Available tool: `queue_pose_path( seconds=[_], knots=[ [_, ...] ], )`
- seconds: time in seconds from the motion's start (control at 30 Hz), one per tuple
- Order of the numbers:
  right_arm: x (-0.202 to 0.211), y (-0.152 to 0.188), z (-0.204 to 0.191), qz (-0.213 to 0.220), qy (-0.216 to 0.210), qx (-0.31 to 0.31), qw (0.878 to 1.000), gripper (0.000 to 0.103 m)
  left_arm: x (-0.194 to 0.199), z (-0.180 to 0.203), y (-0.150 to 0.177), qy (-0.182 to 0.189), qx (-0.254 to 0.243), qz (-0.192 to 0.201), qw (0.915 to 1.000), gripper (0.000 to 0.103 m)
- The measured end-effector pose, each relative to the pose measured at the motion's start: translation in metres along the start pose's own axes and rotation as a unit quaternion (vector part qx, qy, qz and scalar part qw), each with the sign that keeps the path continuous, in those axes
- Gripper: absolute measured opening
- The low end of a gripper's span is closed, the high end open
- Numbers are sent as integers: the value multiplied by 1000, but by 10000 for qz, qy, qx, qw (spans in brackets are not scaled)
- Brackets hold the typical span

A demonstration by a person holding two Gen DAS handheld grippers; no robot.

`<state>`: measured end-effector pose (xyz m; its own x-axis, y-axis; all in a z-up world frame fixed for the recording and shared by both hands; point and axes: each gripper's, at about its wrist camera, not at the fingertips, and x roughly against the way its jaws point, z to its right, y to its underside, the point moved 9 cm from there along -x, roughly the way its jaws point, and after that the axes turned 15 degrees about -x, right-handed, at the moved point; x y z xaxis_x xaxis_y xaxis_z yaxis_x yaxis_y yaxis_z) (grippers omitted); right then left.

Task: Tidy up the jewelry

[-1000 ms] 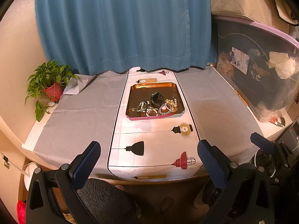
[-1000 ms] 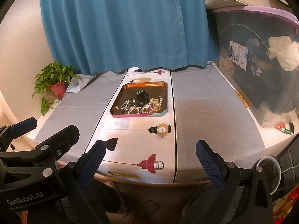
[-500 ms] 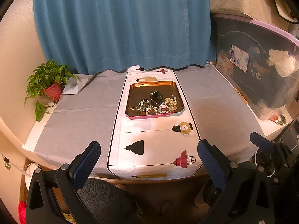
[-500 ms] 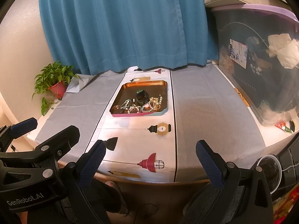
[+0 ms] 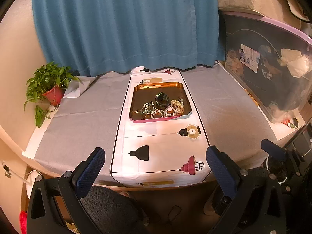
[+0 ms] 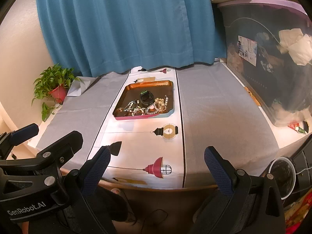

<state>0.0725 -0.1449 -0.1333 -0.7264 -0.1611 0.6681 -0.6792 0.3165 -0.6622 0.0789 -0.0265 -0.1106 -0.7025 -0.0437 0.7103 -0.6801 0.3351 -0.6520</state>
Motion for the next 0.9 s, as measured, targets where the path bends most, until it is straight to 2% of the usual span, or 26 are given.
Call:
queue_pose_path(
  seconds=[0.9],
  knots=[
    [-1,0,2,-20,-23,-41,10000,97,3,5,0,-24,-64,-5,10000,103]
  ],
)
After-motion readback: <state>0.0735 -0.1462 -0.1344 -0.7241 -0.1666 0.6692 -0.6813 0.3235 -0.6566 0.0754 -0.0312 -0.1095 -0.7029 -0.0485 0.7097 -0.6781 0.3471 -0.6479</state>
